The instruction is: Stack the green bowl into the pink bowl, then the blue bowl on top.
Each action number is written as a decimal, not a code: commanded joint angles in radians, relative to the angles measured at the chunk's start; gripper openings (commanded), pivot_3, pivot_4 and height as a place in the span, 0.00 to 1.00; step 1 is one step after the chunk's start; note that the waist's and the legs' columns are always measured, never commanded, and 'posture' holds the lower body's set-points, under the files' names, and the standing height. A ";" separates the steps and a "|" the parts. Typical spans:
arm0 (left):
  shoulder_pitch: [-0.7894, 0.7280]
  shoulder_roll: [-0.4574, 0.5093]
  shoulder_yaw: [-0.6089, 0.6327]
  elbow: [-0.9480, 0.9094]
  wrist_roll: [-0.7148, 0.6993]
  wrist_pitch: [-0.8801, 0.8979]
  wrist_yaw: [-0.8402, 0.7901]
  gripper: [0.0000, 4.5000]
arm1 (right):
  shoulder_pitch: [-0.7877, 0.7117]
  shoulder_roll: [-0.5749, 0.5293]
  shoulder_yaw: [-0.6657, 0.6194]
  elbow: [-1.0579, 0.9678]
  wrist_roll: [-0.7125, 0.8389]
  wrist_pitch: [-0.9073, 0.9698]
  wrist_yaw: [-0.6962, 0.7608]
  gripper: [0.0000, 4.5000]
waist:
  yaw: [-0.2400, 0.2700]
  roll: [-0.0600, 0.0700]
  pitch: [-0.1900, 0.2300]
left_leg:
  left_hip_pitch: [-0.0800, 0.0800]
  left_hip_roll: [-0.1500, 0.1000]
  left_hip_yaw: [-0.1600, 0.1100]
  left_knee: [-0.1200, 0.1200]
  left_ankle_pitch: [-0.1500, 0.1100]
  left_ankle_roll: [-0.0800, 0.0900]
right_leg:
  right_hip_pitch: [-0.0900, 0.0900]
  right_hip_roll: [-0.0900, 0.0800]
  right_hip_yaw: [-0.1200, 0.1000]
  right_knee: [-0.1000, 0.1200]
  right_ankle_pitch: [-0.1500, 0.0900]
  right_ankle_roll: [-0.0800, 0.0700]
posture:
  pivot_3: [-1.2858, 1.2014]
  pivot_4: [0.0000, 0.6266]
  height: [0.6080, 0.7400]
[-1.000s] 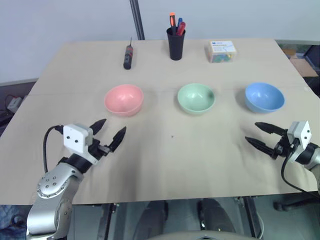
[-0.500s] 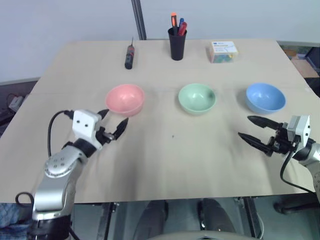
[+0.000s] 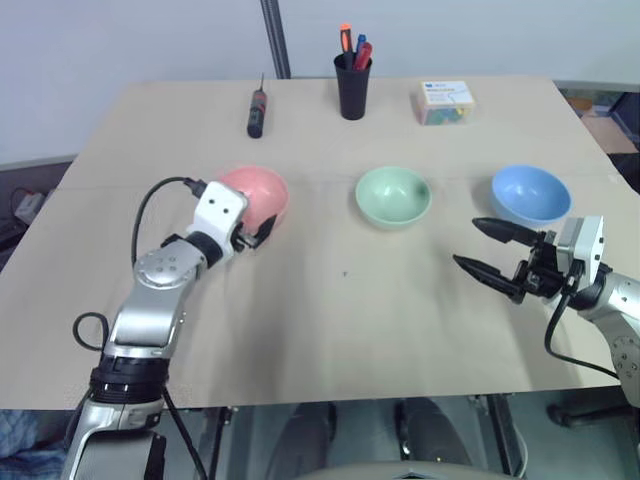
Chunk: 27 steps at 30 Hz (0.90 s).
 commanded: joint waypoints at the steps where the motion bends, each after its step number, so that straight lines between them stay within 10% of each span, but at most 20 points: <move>1: -0.055 0.022 -0.022 0.072 0.029 -0.033 -0.039 0.86 | -0.004 -0.001 -0.008 -0.050 0.007 -0.003 -0.012 0.74 | 0.000 0.000 0.000 | 0.000 0.000 0.000 0.000 0.000 0.000 | 0.000 0.000 0.000 0.000 0.000 0.000 | 0.52 0.24 1.00; 27: -0.123 -0.033 -0.002 0.133 -0.049 -0.185 -0.171 0.86 | 0.037 0.001 -0.036 -0.021 -0.020 -0.033 -0.015 0.74 | -0.001 0.000 0.000 | -0.001 0.000 -0.001 0.001 0.000 0.000 | 0.000 0.000 0.000 0.000 0.000 0.000 | 0.52 0.24 1.00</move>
